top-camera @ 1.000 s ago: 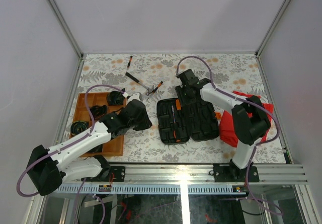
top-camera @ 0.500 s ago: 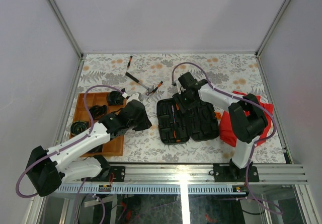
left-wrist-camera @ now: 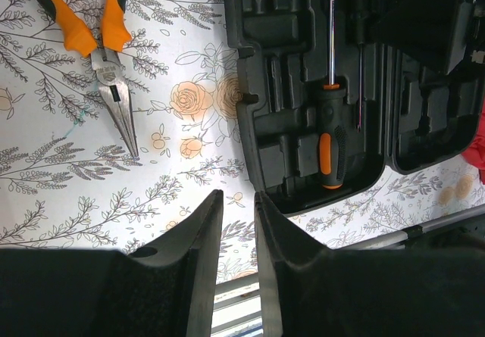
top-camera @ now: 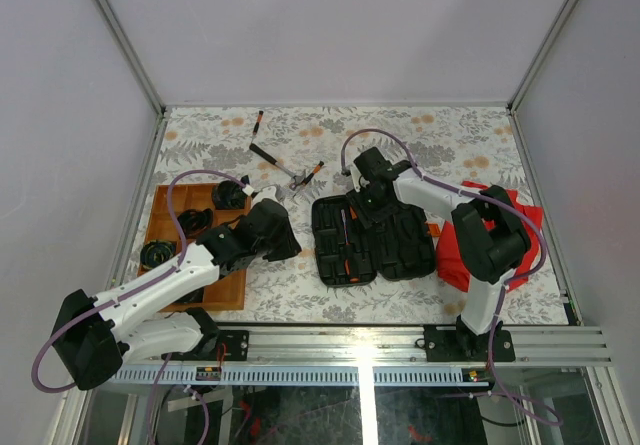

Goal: Sort the tools into containers
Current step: Adjust the screwdriver in the storage box.

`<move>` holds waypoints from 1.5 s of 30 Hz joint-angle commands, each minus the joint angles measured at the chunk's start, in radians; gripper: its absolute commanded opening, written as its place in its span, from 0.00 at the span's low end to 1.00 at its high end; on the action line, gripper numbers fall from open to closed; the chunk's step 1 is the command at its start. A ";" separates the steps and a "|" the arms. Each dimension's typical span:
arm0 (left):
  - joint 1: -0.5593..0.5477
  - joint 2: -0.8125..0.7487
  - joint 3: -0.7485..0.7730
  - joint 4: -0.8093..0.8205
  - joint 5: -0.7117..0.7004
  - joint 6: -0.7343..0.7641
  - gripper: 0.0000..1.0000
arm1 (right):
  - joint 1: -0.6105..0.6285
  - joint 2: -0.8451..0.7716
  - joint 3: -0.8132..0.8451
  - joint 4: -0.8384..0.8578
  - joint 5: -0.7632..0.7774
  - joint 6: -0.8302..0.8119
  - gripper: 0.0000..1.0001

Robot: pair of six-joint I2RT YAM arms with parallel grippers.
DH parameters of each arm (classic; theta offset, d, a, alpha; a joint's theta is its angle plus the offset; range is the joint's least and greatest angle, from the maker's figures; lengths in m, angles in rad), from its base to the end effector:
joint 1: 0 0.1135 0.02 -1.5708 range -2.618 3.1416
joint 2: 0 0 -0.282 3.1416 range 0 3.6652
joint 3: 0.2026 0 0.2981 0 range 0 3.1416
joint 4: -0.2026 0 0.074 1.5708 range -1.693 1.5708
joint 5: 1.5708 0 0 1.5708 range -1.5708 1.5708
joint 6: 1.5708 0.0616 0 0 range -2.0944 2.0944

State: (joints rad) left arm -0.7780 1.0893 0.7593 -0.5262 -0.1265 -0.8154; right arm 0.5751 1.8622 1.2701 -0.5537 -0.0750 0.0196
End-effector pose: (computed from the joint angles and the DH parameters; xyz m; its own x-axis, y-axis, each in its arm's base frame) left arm 0.2004 -0.1865 0.2235 -0.8329 -0.1932 -0.5186 0.0453 0.9102 -0.4117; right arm 0.3605 0.2392 0.1470 -0.7755 -0.4794 -0.4109 -0.5532 0.8295 0.0763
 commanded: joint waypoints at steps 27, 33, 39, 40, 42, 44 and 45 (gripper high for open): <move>0.007 0.040 0.007 0.073 0.035 0.014 0.22 | -0.004 -0.182 -0.243 0.058 0.232 0.794 0.13; 0.006 0.095 0.039 0.114 0.081 0.048 0.22 | -0.004 -0.296 -0.322 0.130 0.220 0.838 0.34; -0.030 0.162 0.096 0.137 0.073 0.082 0.24 | -0.004 -0.451 -0.331 0.169 0.256 0.775 0.45; -0.042 0.176 0.106 0.137 0.061 0.084 0.24 | -0.004 -0.475 -0.339 0.186 0.252 0.758 0.46; -0.073 0.200 0.126 0.138 0.034 0.087 0.25 | -0.004 -0.514 -0.355 0.219 0.248 0.735 0.47; -0.102 0.224 0.139 0.146 0.011 0.092 0.30 | -0.004 -0.539 -0.379 0.250 0.247 0.711 0.48; -0.116 0.235 0.146 0.149 0.003 0.094 0.32 | -0.004 -0.544 -0.390 0.260 0.248 0.704 0.48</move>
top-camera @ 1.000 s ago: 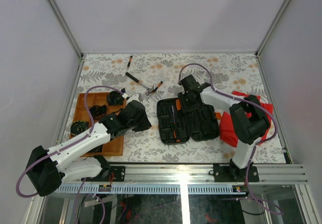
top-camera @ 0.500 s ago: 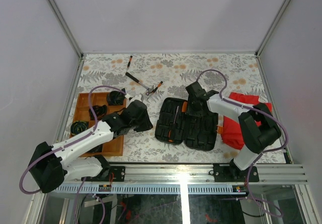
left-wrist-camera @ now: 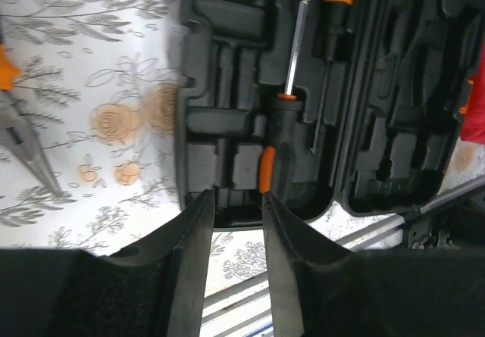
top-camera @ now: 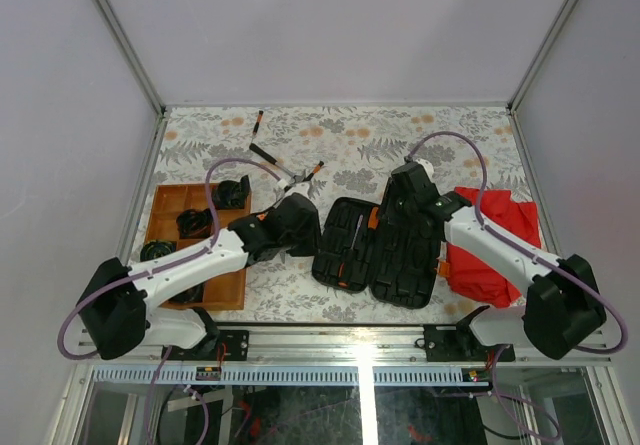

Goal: Sort the tools into containers
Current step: Adjust the screwdriver in the storage box.

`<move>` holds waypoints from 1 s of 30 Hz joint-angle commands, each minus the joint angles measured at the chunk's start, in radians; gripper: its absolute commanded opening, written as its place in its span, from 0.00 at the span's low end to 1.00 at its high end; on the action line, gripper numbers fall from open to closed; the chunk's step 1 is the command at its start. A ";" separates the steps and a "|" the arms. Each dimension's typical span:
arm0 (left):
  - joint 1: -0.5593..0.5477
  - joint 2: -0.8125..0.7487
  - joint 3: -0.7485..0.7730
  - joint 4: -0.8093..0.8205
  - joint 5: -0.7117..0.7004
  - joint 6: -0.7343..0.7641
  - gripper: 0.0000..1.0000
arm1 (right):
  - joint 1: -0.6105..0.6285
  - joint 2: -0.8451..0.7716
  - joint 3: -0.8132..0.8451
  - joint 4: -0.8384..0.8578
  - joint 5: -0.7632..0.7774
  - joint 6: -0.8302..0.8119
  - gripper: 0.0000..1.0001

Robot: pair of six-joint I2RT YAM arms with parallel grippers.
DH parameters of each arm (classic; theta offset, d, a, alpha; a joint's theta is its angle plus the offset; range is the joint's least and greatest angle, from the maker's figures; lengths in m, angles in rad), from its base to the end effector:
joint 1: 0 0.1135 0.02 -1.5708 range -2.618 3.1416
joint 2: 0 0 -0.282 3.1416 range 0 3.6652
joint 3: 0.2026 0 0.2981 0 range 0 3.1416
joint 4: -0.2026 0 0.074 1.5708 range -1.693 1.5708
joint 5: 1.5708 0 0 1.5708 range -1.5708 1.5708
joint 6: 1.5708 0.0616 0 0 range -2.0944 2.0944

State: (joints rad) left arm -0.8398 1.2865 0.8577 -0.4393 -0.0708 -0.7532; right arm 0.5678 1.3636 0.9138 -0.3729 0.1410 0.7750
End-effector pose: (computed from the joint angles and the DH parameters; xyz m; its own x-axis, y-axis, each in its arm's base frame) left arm 0.2162 -0.2346 0.2140 -0.8587 -0.0643 -0.5084 0.1711 0.8992 -0.4027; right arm 0.2937 0.1771 0.2176 -0.7576 0.3384 -0.5581 0.1096 0.9089 0.4024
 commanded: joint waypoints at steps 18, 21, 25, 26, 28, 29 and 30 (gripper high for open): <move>-0.179 0.263 0.135 0.159 -0.067 0.097 0.30 | 0.003 -0.080 -0.064 0.126 -0.025 -0.109 0.51; -0.180 0.297 0.144 0.172 -0.058 0.113 0.29 | 0.003 -0.087 -0.070 0.144 -0.048 -0.115 0.51; -0.180 0.341 0.160 0.173 -0.054 0.128 0.27 | 0.002 -0.081 -0.063 0.135 -0.078 -0.131 0.51; -0.180 0.352 0.163 0.174 -0.054 0.130 0.26 | 0.003 -0.079 -0.063 0.133 -0.084 -0.133 0.50; -0.179 0.365 0.167 0.174 -0.050 0.133 0.25 | 0.003 -0.073 -0.061 0.133 -0.100 -0.135 0.50; -0.180 0.370 0.168 0.174 -0.047 0.134 0.24 | 0.003 -0.069 -0.061 0.133 -0.109 -0.135 0.49; -0.179 0.372 0.168 0.174 -0.045 0.135 0.24 | 0.003 -0.065 -0.059 0.132 -0.114 -0.135 0.49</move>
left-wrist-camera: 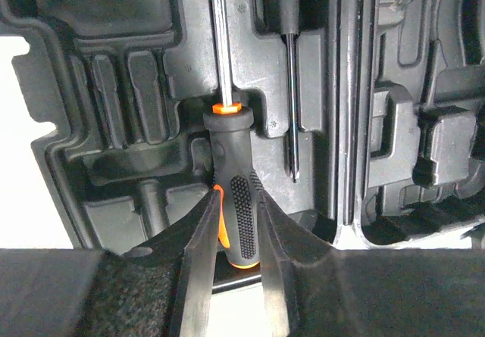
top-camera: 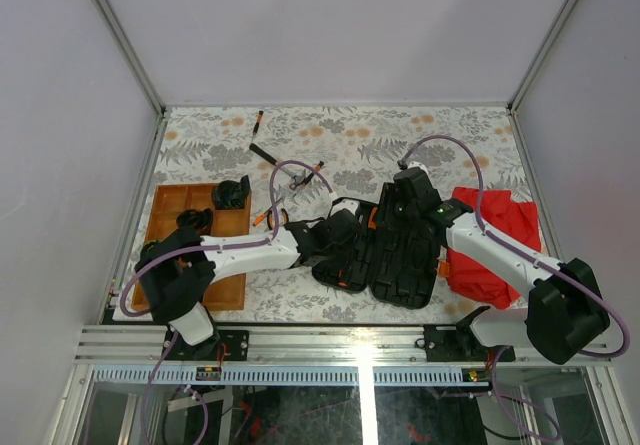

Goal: Sort the tools into containers
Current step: Adjust the screwdriver in the storage box.

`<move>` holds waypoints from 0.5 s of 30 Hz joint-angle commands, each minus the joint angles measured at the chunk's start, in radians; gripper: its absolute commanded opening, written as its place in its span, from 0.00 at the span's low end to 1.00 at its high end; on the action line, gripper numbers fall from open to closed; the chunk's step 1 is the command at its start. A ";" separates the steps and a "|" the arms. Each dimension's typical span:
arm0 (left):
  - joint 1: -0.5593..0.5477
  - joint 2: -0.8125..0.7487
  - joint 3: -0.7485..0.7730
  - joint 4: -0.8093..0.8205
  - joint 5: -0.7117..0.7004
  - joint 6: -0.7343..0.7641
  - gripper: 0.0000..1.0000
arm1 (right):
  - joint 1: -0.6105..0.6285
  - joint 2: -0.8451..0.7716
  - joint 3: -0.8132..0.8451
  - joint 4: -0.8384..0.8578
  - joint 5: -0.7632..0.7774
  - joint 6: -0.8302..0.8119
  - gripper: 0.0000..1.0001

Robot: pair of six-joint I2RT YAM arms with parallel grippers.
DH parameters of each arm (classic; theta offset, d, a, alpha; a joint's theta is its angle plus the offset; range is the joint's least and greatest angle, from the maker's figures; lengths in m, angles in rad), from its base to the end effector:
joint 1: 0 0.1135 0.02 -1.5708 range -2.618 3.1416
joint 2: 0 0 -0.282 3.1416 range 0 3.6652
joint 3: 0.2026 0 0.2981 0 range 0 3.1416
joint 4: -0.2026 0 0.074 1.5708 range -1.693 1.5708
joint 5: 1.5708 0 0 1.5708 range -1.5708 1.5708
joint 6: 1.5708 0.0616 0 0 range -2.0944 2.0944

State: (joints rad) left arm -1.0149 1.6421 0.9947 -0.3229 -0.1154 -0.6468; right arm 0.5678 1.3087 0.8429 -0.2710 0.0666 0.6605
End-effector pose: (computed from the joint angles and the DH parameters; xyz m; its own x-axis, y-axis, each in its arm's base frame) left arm 0.2095 -0.3238 0.1550 -0.8352 0.2101 -0.5082 0.3836 0.8848 -0.2647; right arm 0.2847 0.1767 0.2173 -0.7510 0.2470 -0.6123 -0.0434 0.9069 0.4191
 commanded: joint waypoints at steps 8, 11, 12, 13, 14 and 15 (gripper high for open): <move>-0.003 0.054 0.042 0.051 -0.012 0.030 0.21 | 0.003 0.028 0.024 0.027 -0.068 -0.016 0.49; -0.004 0.068 0.040 0.050 -0.019 0.024 0.20 | 0.003 0.048 0.035 0.012 -0.073 -0.021 0.49; -0.004 0.071 0.035 0.056 -0.015 0.020 0.19 | 0.003 0.053 0.040 0.004 -0.070 -0.026 0.49; -0.004 0.073 0.029 0.062 -0.012 0.018 0.19 | 0.003 0.057 0.043 0.000 -0.066 -0.029 0.49; -0.003 0.073 0.023 0.067 -0.009 0.015 0.19 | 0.002 0.059 0.045 0.002 -0.063 -0.031 0.49; -0.003 0.077 0.018 0.074 -0.007 0.013 0.19 | 0.003 0.059 0.041 0.009 -0.062 -0.032 0.49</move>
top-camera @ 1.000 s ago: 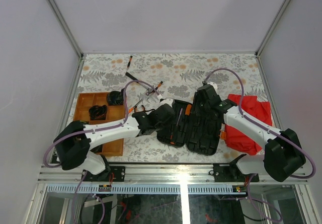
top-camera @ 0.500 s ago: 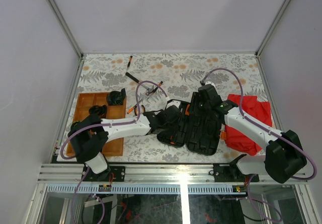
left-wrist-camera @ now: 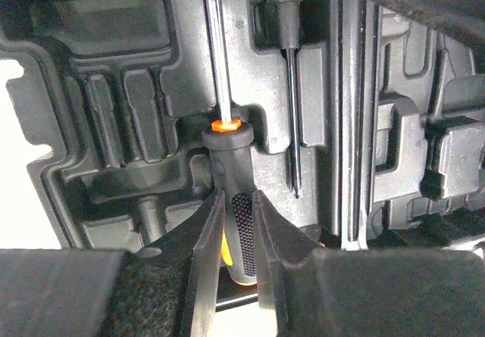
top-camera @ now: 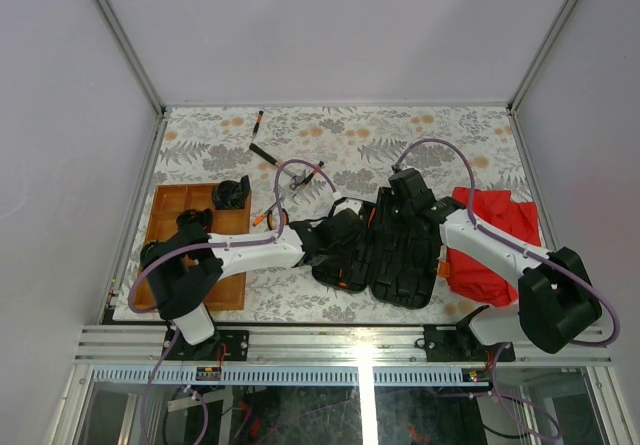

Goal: Sort the tools into containers
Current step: Adjust the screwdriver in the storage box.

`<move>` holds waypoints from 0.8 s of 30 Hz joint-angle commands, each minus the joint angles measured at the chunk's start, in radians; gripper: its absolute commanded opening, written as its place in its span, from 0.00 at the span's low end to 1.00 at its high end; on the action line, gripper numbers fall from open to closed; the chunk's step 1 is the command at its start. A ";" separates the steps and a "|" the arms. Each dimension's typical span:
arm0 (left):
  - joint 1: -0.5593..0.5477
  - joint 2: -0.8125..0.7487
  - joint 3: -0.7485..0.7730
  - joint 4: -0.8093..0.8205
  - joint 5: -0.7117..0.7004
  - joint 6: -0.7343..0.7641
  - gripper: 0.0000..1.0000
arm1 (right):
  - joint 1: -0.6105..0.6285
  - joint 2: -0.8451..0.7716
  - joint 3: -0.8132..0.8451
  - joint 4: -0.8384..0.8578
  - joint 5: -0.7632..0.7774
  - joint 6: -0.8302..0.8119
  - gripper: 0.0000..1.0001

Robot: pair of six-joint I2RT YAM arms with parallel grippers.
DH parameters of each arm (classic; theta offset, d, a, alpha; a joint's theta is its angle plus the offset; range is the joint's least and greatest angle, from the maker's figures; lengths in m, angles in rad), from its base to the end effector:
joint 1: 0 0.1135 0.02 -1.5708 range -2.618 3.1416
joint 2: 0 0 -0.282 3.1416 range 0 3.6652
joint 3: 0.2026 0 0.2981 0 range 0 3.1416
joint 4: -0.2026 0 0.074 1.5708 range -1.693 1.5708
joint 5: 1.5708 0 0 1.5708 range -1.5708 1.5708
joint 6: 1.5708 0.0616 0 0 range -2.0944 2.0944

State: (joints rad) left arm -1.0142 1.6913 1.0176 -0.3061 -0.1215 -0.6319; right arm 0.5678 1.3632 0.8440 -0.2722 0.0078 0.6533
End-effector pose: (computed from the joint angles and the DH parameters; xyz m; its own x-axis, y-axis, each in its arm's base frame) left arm 0.2149 -0.3313 0.1459 -0.8307 0.2253 -0.5090 0.3922 0.8859 -0.2479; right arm 0.2873 0.1827 0.2002 -0.8003 0.2105 -0.5615 -0.0588 0.9043 0.4228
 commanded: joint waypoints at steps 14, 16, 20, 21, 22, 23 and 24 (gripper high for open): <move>0.013 0.043 -0.053 0.118 0.063 -0.017 0.16 | 0.001 -0.118 -0.042 0.133 0.110 0.039 0.99; 0.016 0.039 -0.061 0.125 0.072 -0.018 0.16 | 0.002 -0.128 -0.042 0.146 0.127 0.033 0.99; 0.024 0.032 -0.078 0.149 0.091 -0.020 0.15 | -0.006 -0.128 -0.038 0.167 0.144 0.019 0.99; 0.029 0.027 -0.085 0.158 0.101 -0.023 0.15 | -0.014 -0.123 -0.036 0.166 0.136 0.021 0.99; 0.033 0.025 -0.092 0.168 0.111 -0.027 0.15 | -0.029 -0.117 -0.036 0.166 0.118 0.032 0.99; 0.040 0.023 -0.098 0.177 0.123 -0.030 0.15 | -0.049 -0.110 -0.038 0.169 0.089 0.041 0.99; 0.046 0.022 -0.105 0.186 0.133 -0.032 0.14 | -0.075 -0.105 -0.043 0.175 0.044 0.046 0.99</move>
State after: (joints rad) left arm -0.9852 1.6932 0.9642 -0.1650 -0.0456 -0.6502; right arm 0.5545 1.2549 0.8005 -0.1513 0.1009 0.6811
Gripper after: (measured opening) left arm 0.154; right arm 0.992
